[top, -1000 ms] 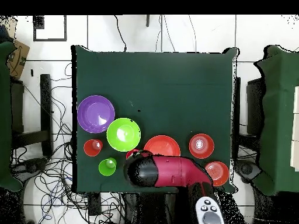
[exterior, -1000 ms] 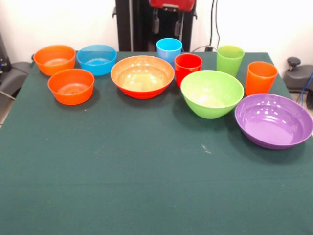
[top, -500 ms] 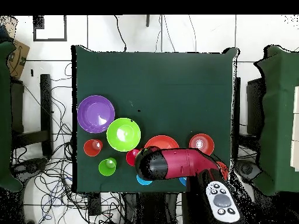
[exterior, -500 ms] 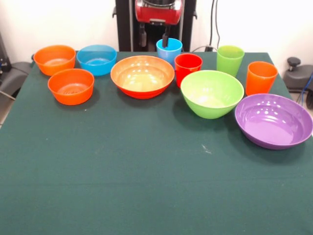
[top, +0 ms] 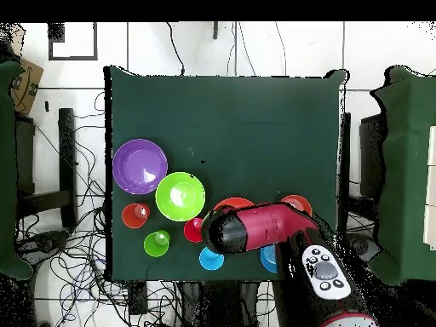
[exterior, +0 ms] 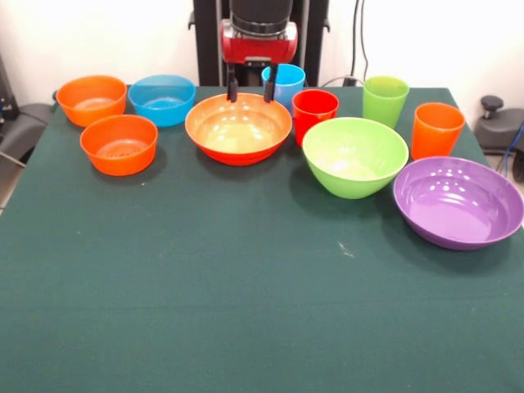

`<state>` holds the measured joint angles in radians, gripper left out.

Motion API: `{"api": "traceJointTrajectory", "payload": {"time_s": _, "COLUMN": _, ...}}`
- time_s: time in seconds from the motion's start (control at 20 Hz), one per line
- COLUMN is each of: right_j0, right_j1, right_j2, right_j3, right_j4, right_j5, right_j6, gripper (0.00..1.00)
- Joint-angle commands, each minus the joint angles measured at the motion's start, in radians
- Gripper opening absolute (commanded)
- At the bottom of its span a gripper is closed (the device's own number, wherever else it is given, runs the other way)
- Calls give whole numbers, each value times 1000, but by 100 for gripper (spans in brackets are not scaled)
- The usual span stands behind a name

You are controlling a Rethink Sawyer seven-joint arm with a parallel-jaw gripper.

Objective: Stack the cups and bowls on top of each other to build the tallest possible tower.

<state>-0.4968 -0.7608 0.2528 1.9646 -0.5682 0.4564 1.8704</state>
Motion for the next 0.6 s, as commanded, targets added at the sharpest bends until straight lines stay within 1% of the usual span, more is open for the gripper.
{"api": "traceJointTrajectory", "payload": {"time_s": 0.05, "right_j0": -35, "right_j1": 123, "right_j2": 139, "right_j3": -130, "right_j4": -133, "right_j5": 87, "right_j6": -263, "gripper": 100}}
{"api": "traceJointTrajectory", "payload": {"time_s": 0.35, "right_j0": -48, "right_j1": 171, "right_j2": 165, "right_j3": -173, "right_j4": -185, "right_j5": 92, "right_j6": -270, "gripper": 100}}
{"api": "traceJointTrajectory", "payload": {"time_s": 0.4, "right_j0": -42, "right_j1": 175, "right_j2": 163, "right_j3": -179, "right_j4": -199, "right_j5": 93, "right_j6": -271, "gripper": 100}}
{"api": "traceJointTrajectory", "payload": {"time_s": 0.55, "right_j0": -50, "right_j1": 173, "right_j2": 181, "right_j3": -181, "right_j4": -219, "right_j5": 102, "right_j6": -286, "gripper": 100}}
{"api": "traceJointTrajectory", "payload": {"time_s": 0.6, "right_j0": -63, "right_j1": 166, "right_j2": 192, "right_j3": -177, "right_j4": -221, "right_j5": 109, "right_j6": -295, "gripper": 100}}
